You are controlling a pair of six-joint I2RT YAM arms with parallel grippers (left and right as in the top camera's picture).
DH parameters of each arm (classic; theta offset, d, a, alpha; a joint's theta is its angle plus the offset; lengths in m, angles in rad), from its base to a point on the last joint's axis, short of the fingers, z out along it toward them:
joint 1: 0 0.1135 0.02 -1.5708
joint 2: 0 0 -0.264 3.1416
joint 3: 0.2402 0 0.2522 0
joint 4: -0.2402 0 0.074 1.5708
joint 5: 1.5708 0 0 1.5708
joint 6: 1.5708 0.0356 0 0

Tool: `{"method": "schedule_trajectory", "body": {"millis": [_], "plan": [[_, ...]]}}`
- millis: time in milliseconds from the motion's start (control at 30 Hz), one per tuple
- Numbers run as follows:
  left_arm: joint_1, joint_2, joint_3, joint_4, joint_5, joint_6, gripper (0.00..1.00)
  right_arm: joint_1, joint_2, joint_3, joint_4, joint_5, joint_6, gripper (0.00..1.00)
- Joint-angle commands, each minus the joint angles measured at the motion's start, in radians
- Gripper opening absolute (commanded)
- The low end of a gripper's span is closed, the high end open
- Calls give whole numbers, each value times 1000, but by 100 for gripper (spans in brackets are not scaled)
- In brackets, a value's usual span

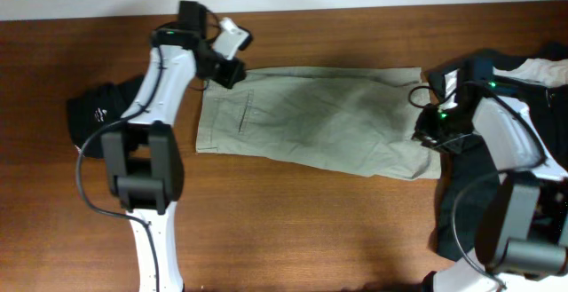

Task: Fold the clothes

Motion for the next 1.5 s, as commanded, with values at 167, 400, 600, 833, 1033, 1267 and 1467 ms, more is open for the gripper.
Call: {"method": "schedule_trajectory", "body": {"millis": [167, 400, 600, 833, 1033, 1267, 1467], "plan": [[-101, 171, 13, 164, -281, 24, 1, 63, 198, -26, -5, 18, 43, 16], [79, 163, 319, -89, -254, -85, 20, 59, 195, -11, -94, 145, 38, 18], [90, 124, 610, -573, -131, -93, 31, 62, 55, 82, -66, -258, -204, 17], [266, 31, 487, -752, -112, -183, 45, 155, 51, 74, 67, -276, -82, 25], [278, 31, 53, -392, -42, -213, 60, 237, 208, 62, 182, 23, 149, 12], [277, 36, -161, -126, 23, -291, 75, 237, 311, 61, 170, 34, 151, 8], [212, 107, -244, -84, 33, -307, 74, 237, 311, 61, 165, 33, 151, 9]]}}
